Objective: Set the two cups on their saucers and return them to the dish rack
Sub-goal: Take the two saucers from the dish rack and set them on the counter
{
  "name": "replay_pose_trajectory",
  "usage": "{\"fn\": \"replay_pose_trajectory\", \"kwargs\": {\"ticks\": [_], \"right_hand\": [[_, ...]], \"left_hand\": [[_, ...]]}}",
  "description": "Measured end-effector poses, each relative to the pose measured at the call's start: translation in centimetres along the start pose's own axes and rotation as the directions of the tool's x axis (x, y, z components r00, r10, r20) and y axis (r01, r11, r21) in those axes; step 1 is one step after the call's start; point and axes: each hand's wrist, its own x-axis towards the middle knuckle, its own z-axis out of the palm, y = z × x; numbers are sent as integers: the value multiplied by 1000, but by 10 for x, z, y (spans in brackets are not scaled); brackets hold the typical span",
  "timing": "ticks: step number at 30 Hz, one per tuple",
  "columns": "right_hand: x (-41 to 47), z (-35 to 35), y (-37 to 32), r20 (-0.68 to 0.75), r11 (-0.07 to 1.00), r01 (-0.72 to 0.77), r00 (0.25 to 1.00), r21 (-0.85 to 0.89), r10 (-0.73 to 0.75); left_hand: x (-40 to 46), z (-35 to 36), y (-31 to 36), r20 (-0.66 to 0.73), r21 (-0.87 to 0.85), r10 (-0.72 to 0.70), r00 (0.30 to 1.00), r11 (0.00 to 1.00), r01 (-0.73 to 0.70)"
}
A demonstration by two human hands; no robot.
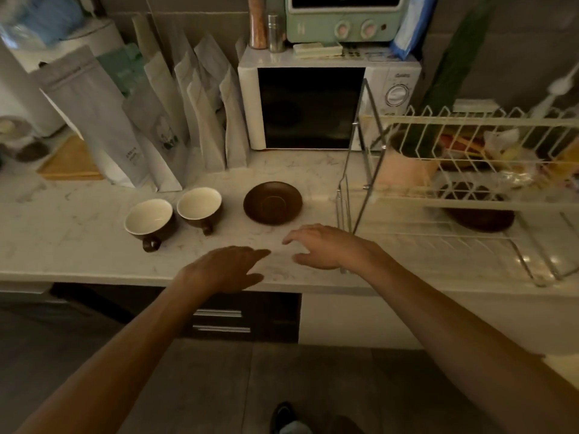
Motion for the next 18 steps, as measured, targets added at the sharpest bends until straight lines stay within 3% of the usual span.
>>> {"fn": "replay_pose_trajectory", "kwargs": {"ticks": [2,8,18], "right_hand": [[-22,4,5,63,1000,-19,998,-3,19],[-91,14,33,177,995,-94,980,-11,95],[-184,5,124,3,937,-349,937,-21,349]], "left_hand": [[-10,4,23,53,-1,-21,998,1000,21],[-25,5,96,13,-46,75,997,996,-74],[14,-10,224,-77,161,233,970,963,-218]]}}
